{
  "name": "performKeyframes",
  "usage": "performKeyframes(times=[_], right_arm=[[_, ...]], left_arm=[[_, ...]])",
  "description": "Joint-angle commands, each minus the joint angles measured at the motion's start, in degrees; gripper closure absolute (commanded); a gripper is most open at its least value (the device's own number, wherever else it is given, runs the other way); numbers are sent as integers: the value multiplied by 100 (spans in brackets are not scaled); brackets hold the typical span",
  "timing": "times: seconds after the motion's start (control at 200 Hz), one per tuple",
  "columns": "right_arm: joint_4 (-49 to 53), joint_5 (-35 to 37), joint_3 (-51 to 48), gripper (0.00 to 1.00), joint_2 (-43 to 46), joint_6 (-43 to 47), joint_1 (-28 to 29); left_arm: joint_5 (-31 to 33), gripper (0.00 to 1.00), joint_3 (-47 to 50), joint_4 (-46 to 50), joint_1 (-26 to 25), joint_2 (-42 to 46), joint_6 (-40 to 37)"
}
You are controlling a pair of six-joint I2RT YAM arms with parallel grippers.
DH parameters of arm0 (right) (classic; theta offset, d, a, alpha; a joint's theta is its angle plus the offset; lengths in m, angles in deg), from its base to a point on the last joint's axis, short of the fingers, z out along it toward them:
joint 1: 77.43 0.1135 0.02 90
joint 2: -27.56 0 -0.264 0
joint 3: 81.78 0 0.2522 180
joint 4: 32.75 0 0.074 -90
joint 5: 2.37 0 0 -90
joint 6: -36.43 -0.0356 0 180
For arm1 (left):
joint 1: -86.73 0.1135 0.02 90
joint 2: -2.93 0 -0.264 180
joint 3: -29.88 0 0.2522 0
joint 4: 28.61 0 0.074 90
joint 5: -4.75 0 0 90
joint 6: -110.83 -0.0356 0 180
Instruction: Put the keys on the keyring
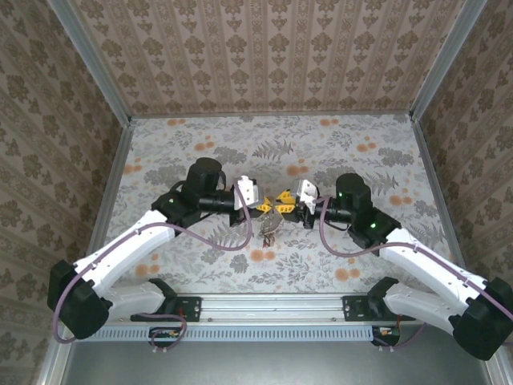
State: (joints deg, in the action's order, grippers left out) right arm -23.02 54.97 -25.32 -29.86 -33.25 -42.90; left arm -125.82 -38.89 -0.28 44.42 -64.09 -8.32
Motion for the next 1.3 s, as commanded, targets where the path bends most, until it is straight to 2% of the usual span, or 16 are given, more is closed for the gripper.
performKeyframes(times=[0.0, 0.14, 0.535, 0.765, 0.94, 1.295], right_arm=[[1526, 282, 456, 71, -179, 753, 0], [1716, -78, 641, 65, -368, 646, 2], [1613, -500, 1053, 66, -715, 305, 15], [1903, -831, 1273, 76, -1044, 372, 45], [1904, -821, 1138, 71, -1208, 482, 46], [2407, -890, 1118, 72, -1152, 702, 50]], left_arm=[[120, 100, -495, 635, -19, -88, -227], [162, 100, -904, 1184, -32, -253, -412], [113, 100, -1416, 2008, -110, -604, -1001], [120, 100, -1360, 1991, -150, -603, -944], [120, 100, -1255, 1920, -166, -550, -894], [186, 100, -1144, 1995, -187, -452, -920]])
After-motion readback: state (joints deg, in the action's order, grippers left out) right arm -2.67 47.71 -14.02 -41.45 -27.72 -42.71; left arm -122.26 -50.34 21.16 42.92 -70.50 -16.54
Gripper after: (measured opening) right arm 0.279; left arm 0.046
